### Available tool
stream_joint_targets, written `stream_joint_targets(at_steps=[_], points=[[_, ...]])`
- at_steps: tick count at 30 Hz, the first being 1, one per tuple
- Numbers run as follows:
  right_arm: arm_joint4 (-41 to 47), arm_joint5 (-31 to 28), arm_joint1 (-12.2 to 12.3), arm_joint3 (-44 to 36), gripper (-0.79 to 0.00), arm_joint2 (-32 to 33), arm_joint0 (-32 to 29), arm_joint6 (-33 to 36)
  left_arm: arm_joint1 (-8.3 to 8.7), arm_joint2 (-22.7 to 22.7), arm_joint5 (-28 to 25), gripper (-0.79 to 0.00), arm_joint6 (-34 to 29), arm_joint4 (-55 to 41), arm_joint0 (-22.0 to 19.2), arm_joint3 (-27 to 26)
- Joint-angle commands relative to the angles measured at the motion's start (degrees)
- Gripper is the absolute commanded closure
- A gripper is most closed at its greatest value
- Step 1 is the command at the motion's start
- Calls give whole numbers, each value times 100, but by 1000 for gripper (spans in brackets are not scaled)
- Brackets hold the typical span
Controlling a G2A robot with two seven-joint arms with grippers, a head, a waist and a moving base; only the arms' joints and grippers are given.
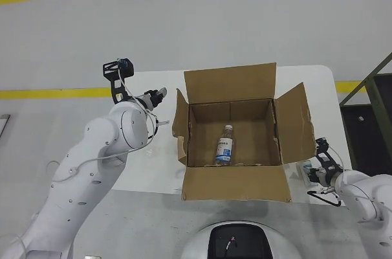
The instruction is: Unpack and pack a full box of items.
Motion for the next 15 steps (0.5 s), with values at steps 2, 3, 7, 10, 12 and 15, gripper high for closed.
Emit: stream_joint_targets(at_steps=[2, 3, 7, 10, 12, 15], points=[[-16, 74, 6, 75, -471, -54, -6, -49, 0, 0, 0, -785, 0, 0, 0, 0], [-21, 91, 8, 101, -449, -74, -5, -67, 0, 0, 0, -785, 0, 0, 0, 0], [-31, 141, 14, 225, -391, -176, 13, -127, 0, 0, 0, -785, 0, 0, 0, 0], [-68, 182, 20, 310, -382, -245, 31, -168, 0, 0, 0, -785, 0, 0, 0, 0], [-112, 189, 26, 351, -379, -284, 44, -170, 0, 0, 0, -785, 0, 0, 0, 0], [-126, 201, 35, 414, -379, -314, 69, -189, 0, 0, 0, -785, 0, 0, 0, 0]])
